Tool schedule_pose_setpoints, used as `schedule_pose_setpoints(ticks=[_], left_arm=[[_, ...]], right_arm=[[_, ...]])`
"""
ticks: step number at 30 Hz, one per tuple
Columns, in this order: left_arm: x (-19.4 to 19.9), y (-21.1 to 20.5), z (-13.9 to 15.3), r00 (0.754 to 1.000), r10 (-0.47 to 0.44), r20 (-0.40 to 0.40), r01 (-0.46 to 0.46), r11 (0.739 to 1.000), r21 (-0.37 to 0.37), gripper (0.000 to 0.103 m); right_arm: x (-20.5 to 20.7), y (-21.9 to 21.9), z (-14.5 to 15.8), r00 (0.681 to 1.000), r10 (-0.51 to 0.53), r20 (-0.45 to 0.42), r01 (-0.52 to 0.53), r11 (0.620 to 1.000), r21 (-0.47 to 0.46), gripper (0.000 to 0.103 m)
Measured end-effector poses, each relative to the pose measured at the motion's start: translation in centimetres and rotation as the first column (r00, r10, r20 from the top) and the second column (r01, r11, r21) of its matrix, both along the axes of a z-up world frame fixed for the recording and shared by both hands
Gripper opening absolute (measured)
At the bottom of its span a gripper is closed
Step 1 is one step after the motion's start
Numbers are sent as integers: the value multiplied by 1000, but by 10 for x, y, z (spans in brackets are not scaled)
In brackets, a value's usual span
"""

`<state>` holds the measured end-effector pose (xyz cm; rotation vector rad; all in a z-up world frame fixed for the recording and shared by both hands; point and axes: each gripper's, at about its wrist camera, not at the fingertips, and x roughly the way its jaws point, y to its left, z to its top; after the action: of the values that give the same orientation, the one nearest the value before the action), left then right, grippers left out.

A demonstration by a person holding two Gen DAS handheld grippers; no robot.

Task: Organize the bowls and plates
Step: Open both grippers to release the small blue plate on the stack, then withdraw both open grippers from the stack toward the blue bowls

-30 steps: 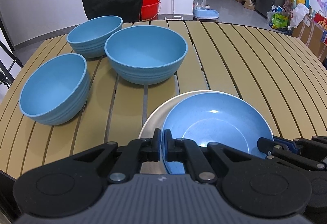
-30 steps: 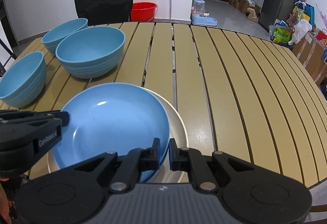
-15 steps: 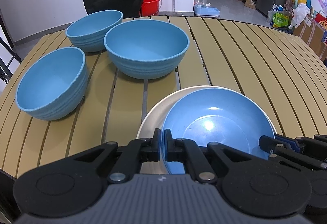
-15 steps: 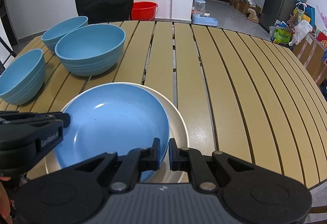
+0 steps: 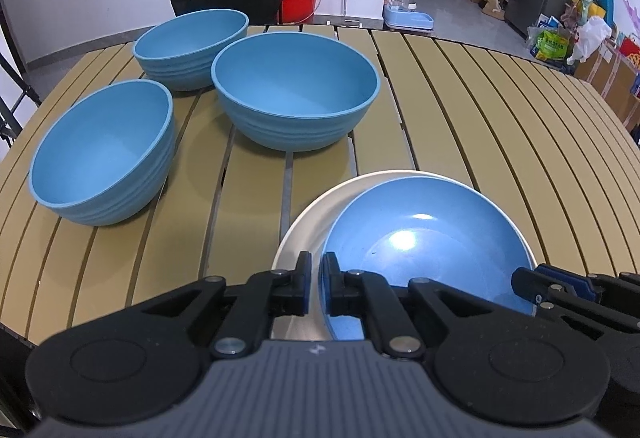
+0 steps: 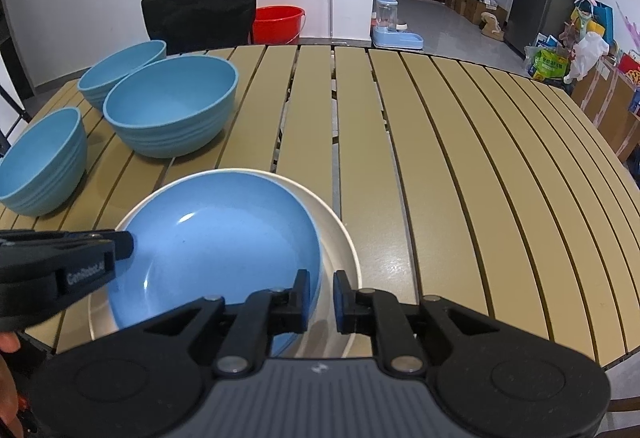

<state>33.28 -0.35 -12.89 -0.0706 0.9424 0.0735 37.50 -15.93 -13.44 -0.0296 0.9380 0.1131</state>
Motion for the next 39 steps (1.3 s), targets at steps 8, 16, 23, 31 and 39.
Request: schedule_pose_setpoints(ticks=[8, 16, 23, 31, 39], left_arm=[[-4, 4, 10, 1000, 5, 19, -4, 1000, -17, 7], [-15, 17, 29, 998, 40, 53, -38, 999, -34, 44], [-43, 36, 54, 988, 89, 130, -84, 995, -45, 88], [-84, 47, 73, 975, 92, 203, -90, 996, -17, 103], [-127, 63, 77, 965, 120, 234, -120, 993, -14, 103]], right_arm=[[-5, -7, 7, 1000, -10, 16, 9, 1000, 16, 13], [-17, -17, 22, 999, -24, 44, 22, 998, 53, 33], [-37, -21, 38, 995, -20, 93, 12, 996, 88, 71], [-67, -19, 56, 990, 26, 140, -44, 991, 127, 99], [-101, -9, 71, 983, 58, 174, -82, 988, 134, 103]])
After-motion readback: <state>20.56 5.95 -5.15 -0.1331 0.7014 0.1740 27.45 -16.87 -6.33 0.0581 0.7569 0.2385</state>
